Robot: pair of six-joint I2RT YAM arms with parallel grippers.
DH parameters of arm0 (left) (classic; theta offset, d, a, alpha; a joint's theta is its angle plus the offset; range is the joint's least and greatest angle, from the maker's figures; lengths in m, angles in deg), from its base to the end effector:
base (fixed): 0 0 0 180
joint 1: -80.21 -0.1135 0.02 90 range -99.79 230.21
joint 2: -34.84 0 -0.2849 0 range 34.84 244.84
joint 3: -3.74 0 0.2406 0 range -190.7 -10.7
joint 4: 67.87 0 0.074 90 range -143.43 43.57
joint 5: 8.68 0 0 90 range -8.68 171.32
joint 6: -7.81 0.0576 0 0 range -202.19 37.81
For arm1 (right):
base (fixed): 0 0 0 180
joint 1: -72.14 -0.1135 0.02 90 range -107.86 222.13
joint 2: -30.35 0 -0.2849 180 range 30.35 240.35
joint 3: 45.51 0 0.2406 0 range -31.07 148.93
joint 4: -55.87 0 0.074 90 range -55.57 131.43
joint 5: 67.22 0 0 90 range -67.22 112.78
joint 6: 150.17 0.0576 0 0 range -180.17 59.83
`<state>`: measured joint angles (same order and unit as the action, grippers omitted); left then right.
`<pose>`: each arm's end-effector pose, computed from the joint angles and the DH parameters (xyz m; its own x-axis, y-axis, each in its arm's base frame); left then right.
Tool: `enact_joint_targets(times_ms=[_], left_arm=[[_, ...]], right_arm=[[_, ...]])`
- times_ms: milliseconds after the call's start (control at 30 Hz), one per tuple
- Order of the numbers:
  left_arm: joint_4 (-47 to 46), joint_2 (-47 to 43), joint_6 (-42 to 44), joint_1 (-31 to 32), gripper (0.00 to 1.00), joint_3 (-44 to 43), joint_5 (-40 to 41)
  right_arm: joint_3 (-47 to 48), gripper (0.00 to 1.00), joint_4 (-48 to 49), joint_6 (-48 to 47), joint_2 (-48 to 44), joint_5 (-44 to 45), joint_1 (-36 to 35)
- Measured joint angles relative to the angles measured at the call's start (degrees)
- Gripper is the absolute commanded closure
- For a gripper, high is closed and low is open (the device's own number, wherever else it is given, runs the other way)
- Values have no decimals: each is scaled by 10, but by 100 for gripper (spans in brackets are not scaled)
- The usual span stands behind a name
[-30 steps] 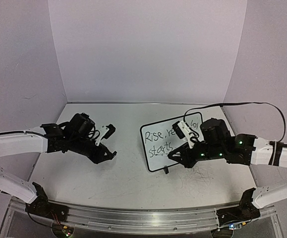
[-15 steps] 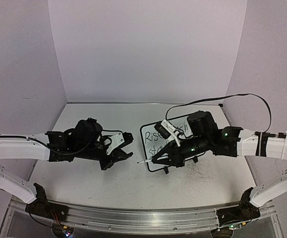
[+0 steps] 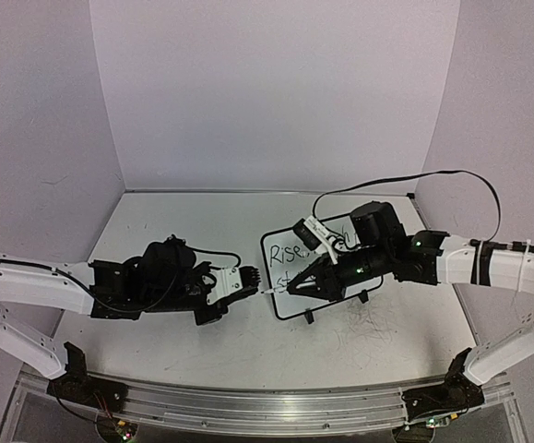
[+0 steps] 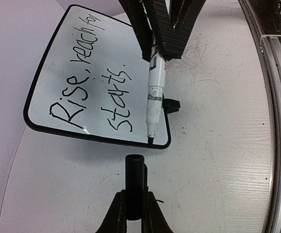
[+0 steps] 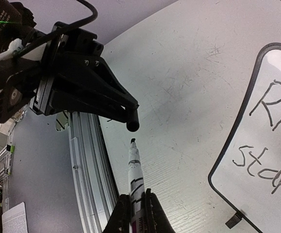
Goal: Write a sentence on the whiteboard
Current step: Insert the whiteboard marker without the cap into the pen cap.
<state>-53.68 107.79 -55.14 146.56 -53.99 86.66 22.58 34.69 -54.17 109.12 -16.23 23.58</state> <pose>0.1185 -0.2571 0.2582 0.2245 0.6160 -0.7551 0.8729 0.2173 0.4369 0.1726 0.2503 0.2857 -0.4453 -0.3817 -0.8100 -0.8947 0.1542 0.4192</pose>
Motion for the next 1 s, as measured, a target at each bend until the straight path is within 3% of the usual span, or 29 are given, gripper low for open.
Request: enact_joint_targets(times_ms=[1000], left_arm=[[-14,3,6,4,100,7,13]], right_arm=[[22,100,1,1,22,-4,3]])
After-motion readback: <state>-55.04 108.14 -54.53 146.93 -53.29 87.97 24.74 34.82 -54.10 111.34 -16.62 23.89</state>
